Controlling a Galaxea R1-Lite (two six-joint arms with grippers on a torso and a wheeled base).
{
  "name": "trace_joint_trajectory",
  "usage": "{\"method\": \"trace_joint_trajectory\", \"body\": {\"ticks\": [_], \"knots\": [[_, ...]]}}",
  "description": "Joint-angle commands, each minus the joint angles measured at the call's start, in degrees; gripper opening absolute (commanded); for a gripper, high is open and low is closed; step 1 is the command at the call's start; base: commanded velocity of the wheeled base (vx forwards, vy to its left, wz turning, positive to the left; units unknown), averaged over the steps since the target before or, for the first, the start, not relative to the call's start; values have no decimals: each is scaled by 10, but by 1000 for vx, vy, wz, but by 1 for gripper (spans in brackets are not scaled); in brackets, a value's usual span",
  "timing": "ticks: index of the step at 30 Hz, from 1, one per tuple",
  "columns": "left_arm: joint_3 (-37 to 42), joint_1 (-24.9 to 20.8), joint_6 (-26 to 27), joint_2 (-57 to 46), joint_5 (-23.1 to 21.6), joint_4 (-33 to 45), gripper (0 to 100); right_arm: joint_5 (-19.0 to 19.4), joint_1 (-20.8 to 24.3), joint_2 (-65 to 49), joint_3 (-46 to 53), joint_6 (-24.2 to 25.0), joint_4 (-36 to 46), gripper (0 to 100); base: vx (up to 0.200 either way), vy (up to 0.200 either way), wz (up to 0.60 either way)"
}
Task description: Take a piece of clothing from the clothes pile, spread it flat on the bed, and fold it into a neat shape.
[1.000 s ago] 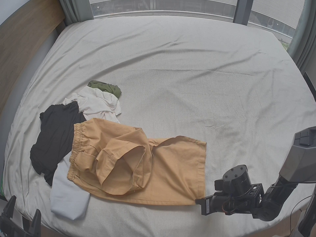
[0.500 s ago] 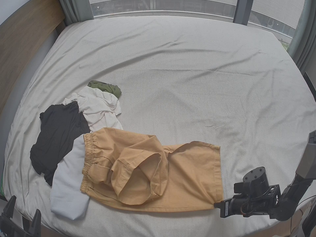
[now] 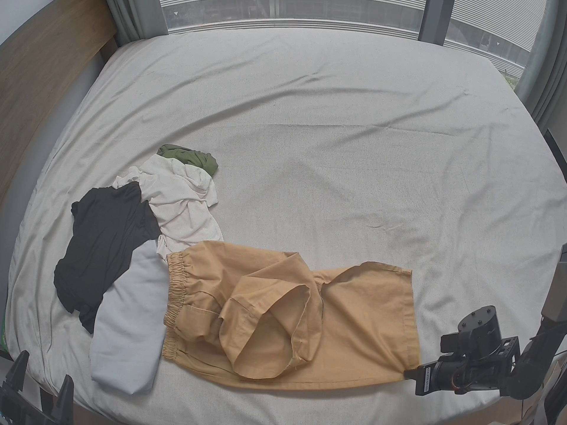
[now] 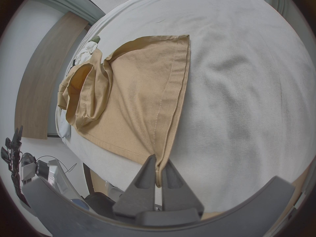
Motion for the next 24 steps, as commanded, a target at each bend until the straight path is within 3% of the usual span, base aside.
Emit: {"method": "trace_joint_trajectory", "body": {"ticks": [1,14,24], "knots": [[10,0,0,-9,0,0,100,1,-24,-1,18,-13,3,0,0,0,0],[10,0,0,-9,0,0,100,0,-71,-1,18,-27,41,0,0,0,0],[10,0,0,-9,0,0,100,3,-78,-10,18,-26,68,0,0,0,0]]}}
